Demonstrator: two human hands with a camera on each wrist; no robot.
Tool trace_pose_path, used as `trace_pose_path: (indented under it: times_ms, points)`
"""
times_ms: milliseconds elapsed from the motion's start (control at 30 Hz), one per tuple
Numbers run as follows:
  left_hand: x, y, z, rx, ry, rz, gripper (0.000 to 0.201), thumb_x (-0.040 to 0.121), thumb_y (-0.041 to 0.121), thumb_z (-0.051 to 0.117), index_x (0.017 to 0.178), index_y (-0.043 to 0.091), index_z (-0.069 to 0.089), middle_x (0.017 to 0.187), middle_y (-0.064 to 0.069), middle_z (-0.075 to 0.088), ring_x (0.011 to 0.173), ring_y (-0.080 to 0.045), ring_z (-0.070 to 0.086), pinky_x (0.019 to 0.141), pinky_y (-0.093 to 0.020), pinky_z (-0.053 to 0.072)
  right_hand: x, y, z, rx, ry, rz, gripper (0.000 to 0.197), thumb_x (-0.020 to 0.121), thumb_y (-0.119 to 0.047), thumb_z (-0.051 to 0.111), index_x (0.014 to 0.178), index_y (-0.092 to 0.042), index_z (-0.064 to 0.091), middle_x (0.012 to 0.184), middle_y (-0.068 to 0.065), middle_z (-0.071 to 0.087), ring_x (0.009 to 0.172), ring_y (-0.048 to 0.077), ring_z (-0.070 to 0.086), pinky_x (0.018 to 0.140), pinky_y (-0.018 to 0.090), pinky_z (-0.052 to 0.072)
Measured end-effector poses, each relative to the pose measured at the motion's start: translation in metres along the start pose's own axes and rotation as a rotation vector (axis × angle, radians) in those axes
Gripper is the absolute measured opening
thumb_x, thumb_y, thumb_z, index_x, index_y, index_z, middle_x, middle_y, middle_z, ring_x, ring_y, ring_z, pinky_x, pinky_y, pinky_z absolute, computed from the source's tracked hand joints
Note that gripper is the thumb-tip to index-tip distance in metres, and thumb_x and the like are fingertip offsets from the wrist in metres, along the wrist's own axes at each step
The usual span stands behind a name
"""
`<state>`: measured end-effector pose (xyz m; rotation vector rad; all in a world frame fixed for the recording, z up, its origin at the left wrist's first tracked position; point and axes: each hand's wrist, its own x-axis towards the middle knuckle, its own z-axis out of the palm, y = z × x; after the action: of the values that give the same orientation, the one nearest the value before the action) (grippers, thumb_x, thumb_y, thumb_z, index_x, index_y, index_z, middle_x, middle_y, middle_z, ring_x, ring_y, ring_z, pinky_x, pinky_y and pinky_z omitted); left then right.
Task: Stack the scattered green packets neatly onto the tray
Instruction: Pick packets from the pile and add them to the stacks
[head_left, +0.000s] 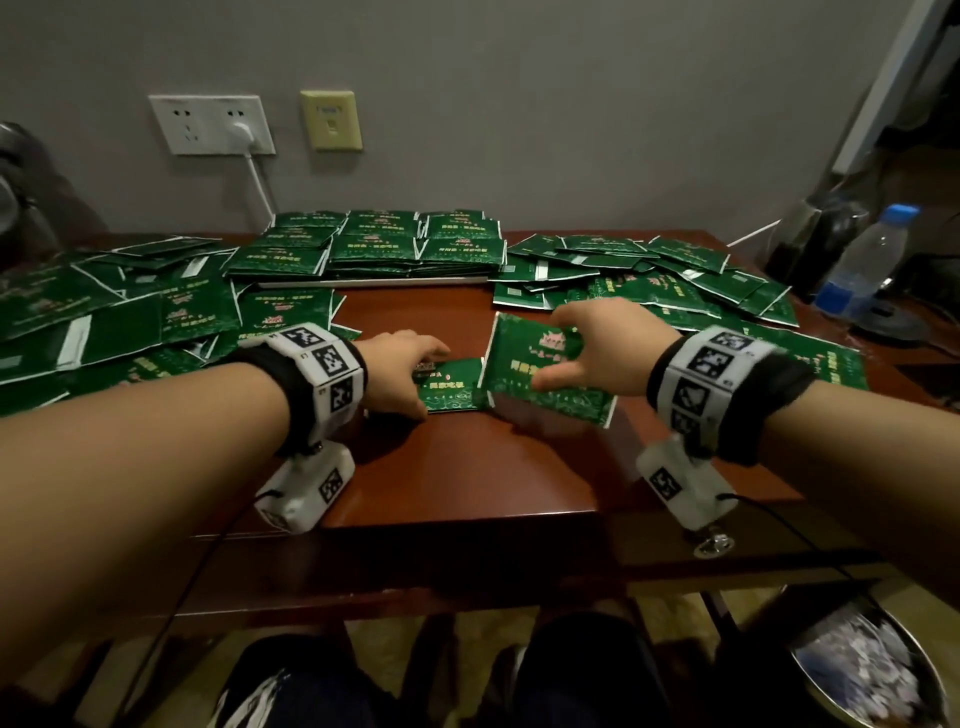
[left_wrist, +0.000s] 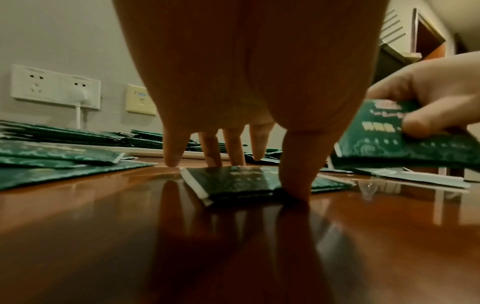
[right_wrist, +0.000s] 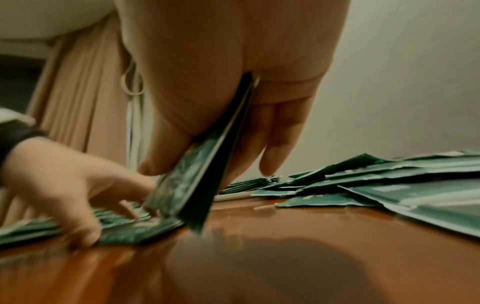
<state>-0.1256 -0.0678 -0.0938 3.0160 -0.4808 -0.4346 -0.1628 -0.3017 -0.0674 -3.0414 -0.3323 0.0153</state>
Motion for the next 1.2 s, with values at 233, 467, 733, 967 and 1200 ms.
trace_pose_path:
  times_ms: [233,467,733,967,1200]
  points:
    - [-0.001,0.002,0.006,0.025,0.034,-0.025,0.099,0.072,0.056,0.076,0.151,0.024,0.025,0.143,-0.008,0.036,0.133,-0.028,0.034,0.108,-0.037,0.035,0.014,-0.001,0.009,-0.146,-0.132,0.078,0.095,0.063,-0.081,0.062,0.133,-0.019,0.044,0.123,0.001,0.059,0.104,0.022,0.060,0.082,0.035,0.053]
    - [-0.002,0.010,0.002,0.021,0.008,-0.019,0.078,0.074,0.050,0.077,0.139,0.024,0.043,0.129,-0.008,0.044,0.120,-0.027,0.045,0.098,-0.035,0.041,0.016,-0.020,0.019,-0.221,-0.268,0.079,0.088,0.064,-0.072,0.070,0.123,-0.011,0.045,0.117,0.007,0.053,0.103,0.022,0.052,0.081,0.032,0.046]
    - [-0.010,0.005,0.011,-0.020,0.065,0.020,0.089,0.065,0.051,0.078,0.131,0.017,0.028,0.114,-0.003,0.053,0.097,-0.023,0.055,0.081,-0.035,0.047,0.015,-0.029,0.023,-0.078,-0.221,0.001,0.100,0.057,-0.062,0.082,0.126,-0.018,0.025,0.113,0.001,0.051,0.093,0.018,0.057,0.081,0.035,0.055]
    - [-0.019,-0.027,-0.016,0.064,0.145,-0.009,0.082,0.066,0.044,0.078,0.130,0.019,0.033,0.109,-0.002,0.052,0.100,-0.024,0.055,0.090,-0.041,0.042,0.028,-0.044,0.011,-0.126,-0.137,-0.070,0.094,0.064,-0.059,0.079,0.132,-0.014,0.032,0.121,0.004,0.043,0.109,0.023,0.047,0.091,0.040,0.048]
    - [-0.023,-0.085,-0.047,0.099,0.182,-0.039,0.086,0.067,0.037,0.081,0.135,0.021,0.030,0.114,-0.001,0.056,0.100,-0.021,0.057,0.084,-0.041,0.052,0.068,-0.073,-0.002,-0.126,-0.074,-0.150,0.099,0.070,-0.058,0.075,0.147,-0.021,0.025,0.137,0.005,0.041,0.127,0.026,0.038,0.102,0.046,0.042]
